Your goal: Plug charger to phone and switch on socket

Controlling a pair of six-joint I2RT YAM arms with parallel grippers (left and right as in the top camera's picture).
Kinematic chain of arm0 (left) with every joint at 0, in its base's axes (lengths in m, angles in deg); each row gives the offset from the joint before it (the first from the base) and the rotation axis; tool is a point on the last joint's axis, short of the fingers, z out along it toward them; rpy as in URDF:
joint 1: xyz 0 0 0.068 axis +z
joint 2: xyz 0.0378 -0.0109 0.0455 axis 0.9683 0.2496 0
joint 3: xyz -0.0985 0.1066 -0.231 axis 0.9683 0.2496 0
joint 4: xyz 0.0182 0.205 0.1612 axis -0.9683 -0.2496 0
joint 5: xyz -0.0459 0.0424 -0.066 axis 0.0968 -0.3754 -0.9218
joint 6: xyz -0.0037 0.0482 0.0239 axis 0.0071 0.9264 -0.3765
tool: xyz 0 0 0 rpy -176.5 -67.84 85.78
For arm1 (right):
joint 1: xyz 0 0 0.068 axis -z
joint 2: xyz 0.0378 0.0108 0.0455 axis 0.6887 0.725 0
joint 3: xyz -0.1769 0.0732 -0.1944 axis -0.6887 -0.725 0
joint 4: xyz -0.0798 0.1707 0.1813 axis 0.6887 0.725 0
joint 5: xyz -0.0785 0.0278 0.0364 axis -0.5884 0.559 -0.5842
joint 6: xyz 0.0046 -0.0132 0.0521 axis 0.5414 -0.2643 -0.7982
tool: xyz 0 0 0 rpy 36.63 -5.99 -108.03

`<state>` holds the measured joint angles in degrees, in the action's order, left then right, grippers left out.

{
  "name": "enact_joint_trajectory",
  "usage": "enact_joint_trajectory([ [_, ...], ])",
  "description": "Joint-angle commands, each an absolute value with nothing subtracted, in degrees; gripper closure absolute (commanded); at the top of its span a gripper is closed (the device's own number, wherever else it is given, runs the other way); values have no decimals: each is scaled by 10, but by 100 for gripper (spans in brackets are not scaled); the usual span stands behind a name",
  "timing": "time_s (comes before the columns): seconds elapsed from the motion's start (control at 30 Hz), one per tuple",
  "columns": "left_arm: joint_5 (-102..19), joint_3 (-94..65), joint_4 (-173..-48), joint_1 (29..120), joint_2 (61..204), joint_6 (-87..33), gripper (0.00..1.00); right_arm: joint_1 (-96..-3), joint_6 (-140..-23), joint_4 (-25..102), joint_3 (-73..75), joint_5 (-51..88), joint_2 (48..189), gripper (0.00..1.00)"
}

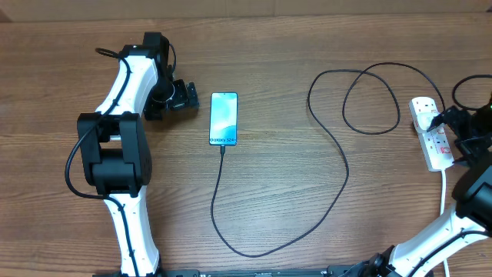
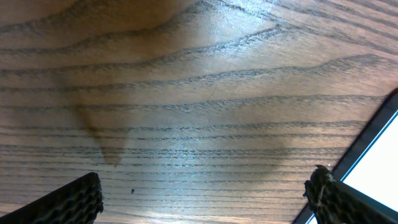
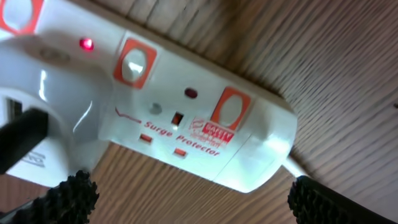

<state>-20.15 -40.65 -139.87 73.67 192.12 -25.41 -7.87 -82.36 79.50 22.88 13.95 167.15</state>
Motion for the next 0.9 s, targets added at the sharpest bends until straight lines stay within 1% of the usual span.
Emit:
enact_joint_trajectory([
  [0.0,-199,-406,-1398,734,1920,-254,0,-92,-819,795,215,122,1670,0],
  [0.23,-199,-406,-1398,734,1920,-254,0,-112,-819,795,209,103,1670,0],
  [0.5,-199,-406,-1398,734,1920,-254,0,-113,-777,784,209,103,1670,0],
  [0.87,-199,-406,-1398,733,1920,-254,0,-113,-776,757,209,88,1670,0],
])
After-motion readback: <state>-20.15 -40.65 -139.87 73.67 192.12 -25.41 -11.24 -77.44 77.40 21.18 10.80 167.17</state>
